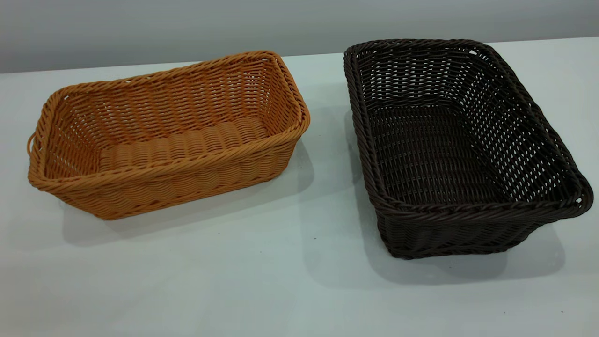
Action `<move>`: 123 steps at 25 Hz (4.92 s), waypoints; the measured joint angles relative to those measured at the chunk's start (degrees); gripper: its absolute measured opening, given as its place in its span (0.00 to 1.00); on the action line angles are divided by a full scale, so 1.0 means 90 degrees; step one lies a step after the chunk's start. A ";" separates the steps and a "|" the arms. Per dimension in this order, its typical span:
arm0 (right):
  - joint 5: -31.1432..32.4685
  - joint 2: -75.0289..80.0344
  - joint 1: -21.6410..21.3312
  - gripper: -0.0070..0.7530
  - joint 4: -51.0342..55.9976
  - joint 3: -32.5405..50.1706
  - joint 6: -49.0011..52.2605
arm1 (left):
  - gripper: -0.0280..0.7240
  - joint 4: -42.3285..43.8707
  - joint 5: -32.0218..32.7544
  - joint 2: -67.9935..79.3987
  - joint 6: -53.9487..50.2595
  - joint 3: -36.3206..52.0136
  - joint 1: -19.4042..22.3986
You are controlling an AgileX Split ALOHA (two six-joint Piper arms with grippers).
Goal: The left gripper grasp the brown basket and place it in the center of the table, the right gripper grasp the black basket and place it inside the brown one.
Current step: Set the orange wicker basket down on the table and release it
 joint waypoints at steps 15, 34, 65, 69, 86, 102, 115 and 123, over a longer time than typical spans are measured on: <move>0.0000 0.0000 0.0000 0.02 0.0000 0.0000 0.0000 | 0.04 0.0000 0.0000 0.0000 -0.0004 0.0000 0.0000; 0.0000 0.0000 0.0000 0.02 0.0027 0.0000 0.0000 | 0.04 0.0037 -0.0075 0.0000 0.0000 0.0000 0.0000; -0.0580 0.2574 0.0000 0.57 0.3324 -0.0451 -0.1157 | 0.57 -0.0166 -0.1278 0.3618 0.2937 -0.1436 0.0000; -0.1228 0.3160 0.0000 0.60 0.4399 -0.0439 -0.1241 | 0.57 -0.0148 -0.1653 0.4691 0.3226 -0.1575 0.0000; -0.1644 0.4506 0.0000 0.60 0.6285 -0.0432 0.0341 | 0.57 -0.0144 -0.3010 0.7573 0.4719 -0.1689 -0.1240; -0.1974 0.5123 0.0000 0.60 0.5741 -0.0432 0.2653 | 0.57 0.0004 -0.4308 0.9840 0.4732 -0.1727 -0.1461; -0.2171 0.6810 0.0050 0.60 0.5421 -0.0432 0.3325 | 0.57 0.0009 -0.4493 1.0284 0.4955 -0.1780 -0.1461; -0.3095 0.7396 0.1418 0.60 0.5071 -0.0437 0.4380 | 0.57 0.0009 -0.4314 1.0278 0.4958 -0.2134 -0.1506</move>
